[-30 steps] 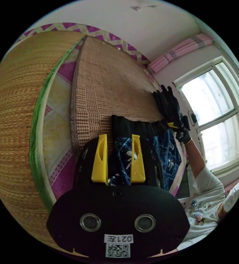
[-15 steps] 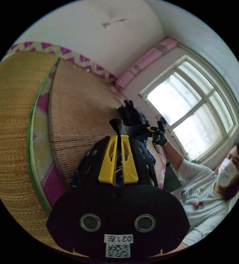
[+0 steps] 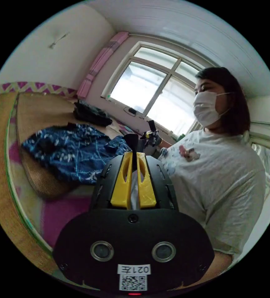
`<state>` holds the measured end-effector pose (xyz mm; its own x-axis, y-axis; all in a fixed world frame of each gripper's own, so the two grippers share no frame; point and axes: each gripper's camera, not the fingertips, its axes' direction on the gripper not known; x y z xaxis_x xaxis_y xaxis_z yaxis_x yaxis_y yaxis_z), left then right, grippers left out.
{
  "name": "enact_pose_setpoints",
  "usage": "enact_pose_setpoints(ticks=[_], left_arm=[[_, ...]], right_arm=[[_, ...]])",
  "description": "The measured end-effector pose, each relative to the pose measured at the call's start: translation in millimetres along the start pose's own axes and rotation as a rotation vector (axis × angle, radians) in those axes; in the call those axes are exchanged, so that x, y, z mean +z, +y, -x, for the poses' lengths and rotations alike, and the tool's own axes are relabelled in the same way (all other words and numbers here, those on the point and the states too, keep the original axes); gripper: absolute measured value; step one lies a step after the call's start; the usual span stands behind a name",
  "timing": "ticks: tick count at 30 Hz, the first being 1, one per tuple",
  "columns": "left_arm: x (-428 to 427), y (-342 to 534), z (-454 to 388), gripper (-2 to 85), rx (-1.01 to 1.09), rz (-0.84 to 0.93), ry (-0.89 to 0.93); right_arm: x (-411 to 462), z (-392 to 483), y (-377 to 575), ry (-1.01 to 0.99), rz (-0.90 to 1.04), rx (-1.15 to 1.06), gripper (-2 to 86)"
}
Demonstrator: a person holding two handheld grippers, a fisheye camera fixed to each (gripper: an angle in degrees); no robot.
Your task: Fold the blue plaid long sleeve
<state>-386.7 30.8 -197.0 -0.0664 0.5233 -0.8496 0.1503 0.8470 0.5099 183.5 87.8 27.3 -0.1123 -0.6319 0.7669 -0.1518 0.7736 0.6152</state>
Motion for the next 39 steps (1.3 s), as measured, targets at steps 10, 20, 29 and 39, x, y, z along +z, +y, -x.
enact_pose_setpoints(ticks=[10, 20, 29, 39], left_arm=[[45.9, 154.6, 8.0, 0.4, -0.317, 0.103, -0.065], [5.4, 143.6, -50.4, 4.2, -0.134, -0.016, -0.250], [74.4, 18.1, -3.8, -0.9, -0.108, -0.060, -0.642], [92.0, 31.3, 26.7, -1.0, -0.256, -0.056, -0.807]], right_arm=[[142.4, 7.7, 141.1, 0.011, 0.125, 0.157, 2.6], [152.8, 118.3, 61.4, 0.343, -0.120, -0.215, 7.6], [379.8, 100.8, -181.7, 0.630, 0.079, -0.369, 6.5], [611.2, 126.5, -316.0, 0.790, 0.330, -0.645, 9.3]])
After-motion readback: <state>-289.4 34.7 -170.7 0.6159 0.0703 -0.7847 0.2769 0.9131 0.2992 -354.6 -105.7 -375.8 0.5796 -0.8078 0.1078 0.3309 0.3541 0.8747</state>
